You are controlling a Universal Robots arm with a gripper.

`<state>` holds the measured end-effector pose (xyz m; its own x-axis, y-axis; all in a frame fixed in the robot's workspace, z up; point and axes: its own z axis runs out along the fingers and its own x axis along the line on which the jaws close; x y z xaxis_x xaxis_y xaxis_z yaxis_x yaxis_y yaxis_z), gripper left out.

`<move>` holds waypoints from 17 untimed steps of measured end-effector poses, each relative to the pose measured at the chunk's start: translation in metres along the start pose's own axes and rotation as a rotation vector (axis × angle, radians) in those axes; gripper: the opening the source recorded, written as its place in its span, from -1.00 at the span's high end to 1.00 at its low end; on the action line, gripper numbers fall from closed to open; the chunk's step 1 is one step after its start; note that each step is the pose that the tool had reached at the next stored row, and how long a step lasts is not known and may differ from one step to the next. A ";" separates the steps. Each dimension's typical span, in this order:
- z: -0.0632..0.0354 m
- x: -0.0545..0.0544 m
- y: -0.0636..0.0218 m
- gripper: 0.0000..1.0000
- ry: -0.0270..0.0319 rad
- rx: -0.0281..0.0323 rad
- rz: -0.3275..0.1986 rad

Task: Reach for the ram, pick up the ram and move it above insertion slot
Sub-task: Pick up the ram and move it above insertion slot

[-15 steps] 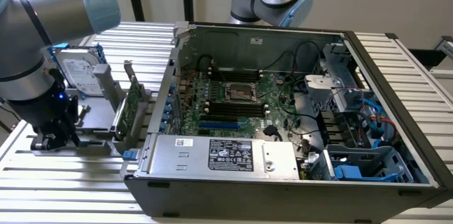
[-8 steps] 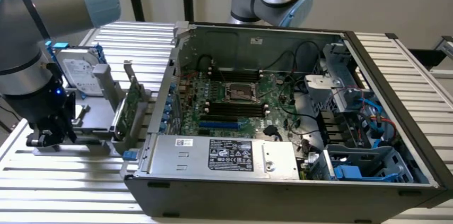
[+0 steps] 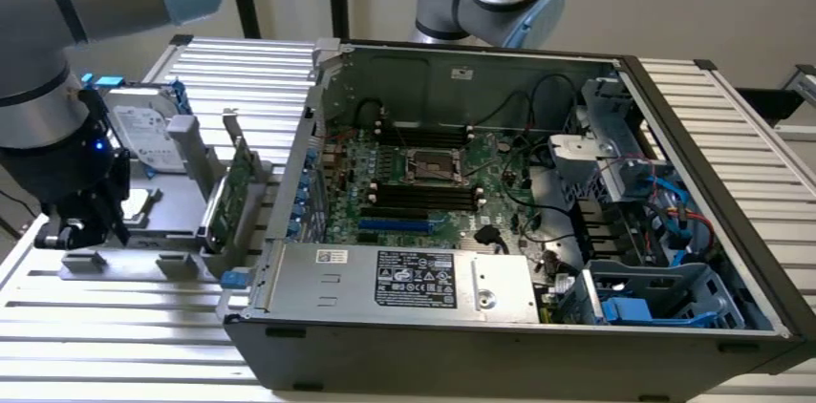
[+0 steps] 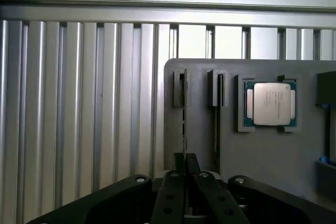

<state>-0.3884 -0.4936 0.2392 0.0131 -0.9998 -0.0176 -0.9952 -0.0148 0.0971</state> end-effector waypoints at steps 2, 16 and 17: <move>-0.0095 0.000 -0.0004 0.73 -0.0001 -0.0003 0.000; -0.0763 -0.001 -0.0297 0.73 0.0000 -0.0005 0.000; -0.0811 -0.001 -0.0336 0.73 -0.0002 -0.0004 0.000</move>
<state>-0.3470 -0.4933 0.3167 0.0130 -0.9998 -0.0178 -0.9951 -0.0146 0.0975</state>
